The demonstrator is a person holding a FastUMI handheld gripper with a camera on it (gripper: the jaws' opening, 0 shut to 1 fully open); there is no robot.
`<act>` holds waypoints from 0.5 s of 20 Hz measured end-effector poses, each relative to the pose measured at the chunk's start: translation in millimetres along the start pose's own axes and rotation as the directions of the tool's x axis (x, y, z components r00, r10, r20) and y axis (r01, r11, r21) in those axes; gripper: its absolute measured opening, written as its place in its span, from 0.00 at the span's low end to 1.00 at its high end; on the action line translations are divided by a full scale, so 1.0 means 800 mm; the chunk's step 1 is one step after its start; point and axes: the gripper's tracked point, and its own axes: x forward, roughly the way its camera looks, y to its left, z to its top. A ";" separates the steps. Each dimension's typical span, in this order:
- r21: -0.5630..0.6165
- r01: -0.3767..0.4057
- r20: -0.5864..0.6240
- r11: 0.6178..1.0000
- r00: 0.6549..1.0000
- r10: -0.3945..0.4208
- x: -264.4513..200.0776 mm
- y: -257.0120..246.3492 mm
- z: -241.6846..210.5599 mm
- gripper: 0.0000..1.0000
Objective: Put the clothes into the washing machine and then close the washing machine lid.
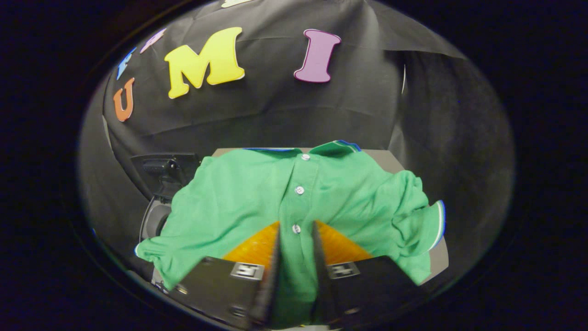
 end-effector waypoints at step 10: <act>0.022 0.007 0.049 1.000 0.999 -0.008 -0.045 0.022 0.029 0.05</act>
